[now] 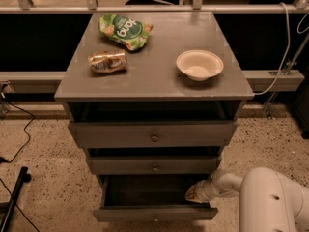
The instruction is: Open bottom drawer
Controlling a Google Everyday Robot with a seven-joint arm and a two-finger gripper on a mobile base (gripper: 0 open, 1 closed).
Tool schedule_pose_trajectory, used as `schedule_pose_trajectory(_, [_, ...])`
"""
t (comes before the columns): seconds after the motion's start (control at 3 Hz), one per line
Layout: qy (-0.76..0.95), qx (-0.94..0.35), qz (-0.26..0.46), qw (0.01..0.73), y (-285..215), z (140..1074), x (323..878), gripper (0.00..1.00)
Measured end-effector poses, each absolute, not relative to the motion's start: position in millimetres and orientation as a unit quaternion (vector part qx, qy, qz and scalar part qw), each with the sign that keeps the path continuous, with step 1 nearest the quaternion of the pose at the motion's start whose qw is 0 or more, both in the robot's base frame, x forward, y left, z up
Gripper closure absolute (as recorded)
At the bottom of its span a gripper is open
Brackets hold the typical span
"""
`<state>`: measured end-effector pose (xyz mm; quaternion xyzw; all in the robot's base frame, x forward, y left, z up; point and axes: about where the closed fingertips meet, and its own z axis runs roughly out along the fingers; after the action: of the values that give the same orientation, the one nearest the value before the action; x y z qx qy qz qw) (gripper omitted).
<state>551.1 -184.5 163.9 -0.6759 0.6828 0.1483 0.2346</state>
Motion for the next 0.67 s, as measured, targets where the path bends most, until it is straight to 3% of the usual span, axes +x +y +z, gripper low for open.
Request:
schedule_pose_trajectory(0.33, [0.692,-0.669,0.148,0.228,-189.2,143.2,554.5,0.91])
schedule_pose_trajectory(0.67, [0.689,-0.665,0.173,0.232,-183.7,142.7,538.4,0.9])
